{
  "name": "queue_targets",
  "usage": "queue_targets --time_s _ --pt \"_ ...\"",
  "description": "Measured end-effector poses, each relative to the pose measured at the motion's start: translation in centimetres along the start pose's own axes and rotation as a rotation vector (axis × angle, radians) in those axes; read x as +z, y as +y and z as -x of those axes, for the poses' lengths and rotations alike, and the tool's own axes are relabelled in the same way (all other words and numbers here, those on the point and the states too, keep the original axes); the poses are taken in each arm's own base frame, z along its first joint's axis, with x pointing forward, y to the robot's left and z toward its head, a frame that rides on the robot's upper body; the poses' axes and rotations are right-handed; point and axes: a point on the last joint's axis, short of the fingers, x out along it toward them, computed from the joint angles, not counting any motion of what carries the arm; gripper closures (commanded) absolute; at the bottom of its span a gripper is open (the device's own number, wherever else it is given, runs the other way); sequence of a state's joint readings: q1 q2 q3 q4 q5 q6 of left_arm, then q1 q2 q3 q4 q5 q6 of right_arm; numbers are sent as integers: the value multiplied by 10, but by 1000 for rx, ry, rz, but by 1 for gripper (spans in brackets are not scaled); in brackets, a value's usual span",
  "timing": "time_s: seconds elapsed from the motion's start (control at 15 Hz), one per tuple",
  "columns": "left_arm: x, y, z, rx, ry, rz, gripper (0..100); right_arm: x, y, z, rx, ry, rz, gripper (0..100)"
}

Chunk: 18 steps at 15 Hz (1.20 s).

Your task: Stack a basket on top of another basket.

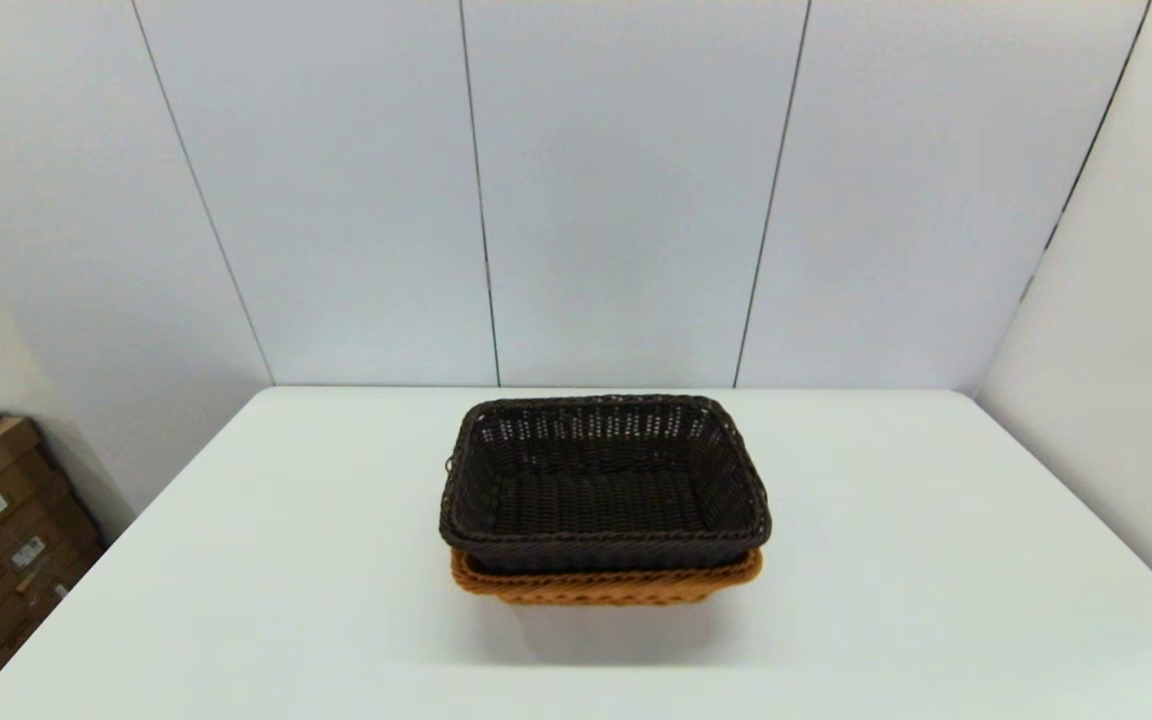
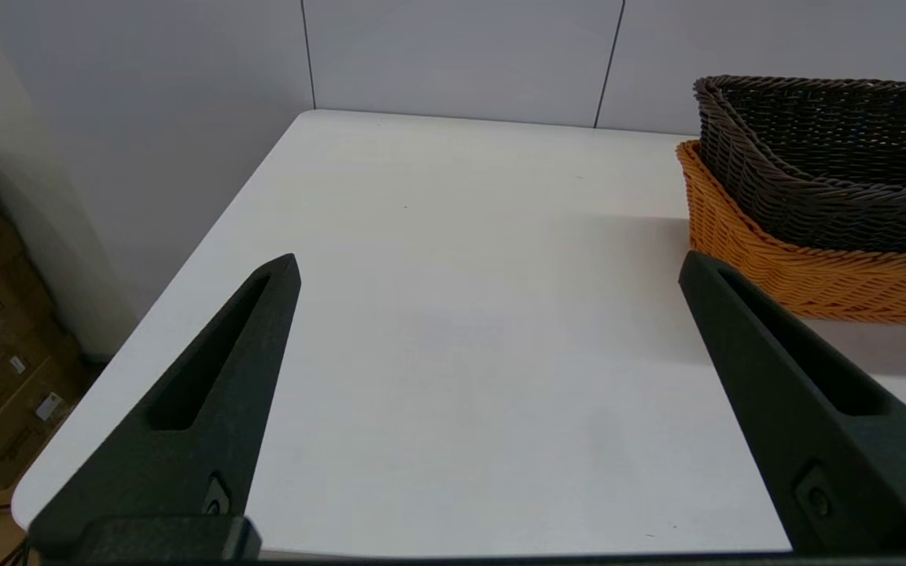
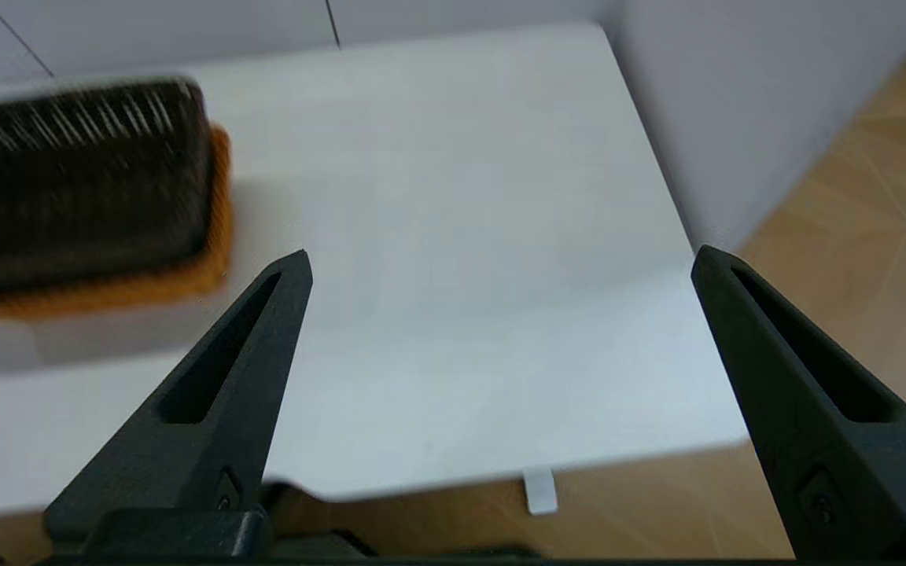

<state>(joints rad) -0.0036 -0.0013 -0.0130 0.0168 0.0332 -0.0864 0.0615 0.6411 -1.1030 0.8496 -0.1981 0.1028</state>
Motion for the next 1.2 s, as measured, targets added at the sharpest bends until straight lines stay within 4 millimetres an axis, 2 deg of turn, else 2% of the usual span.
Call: queue_targets --time_s 0.2,0.47,0.6,0.93,1.07,1.2 --pt "0 0 0 0 0 0 0 -58 -8 14 -53 -34 -5 0" --pt "0 0 0 0 0 0 0 -103 -11 20 -103 -175 -28 0" --pt "0 0 0 0 0 0 0 -122 -10 5 -102 -252 27 0" --pt "0 0 0 0 0 0 0 -173 -2 -60 -21 -375 247 0" --pt "0 0 0 0 0 0 0 -182 0 -68 76 -431 247 0" --pt "0 0 0 0 -1 0 0 -191 2 -73 148 -407 182 0"
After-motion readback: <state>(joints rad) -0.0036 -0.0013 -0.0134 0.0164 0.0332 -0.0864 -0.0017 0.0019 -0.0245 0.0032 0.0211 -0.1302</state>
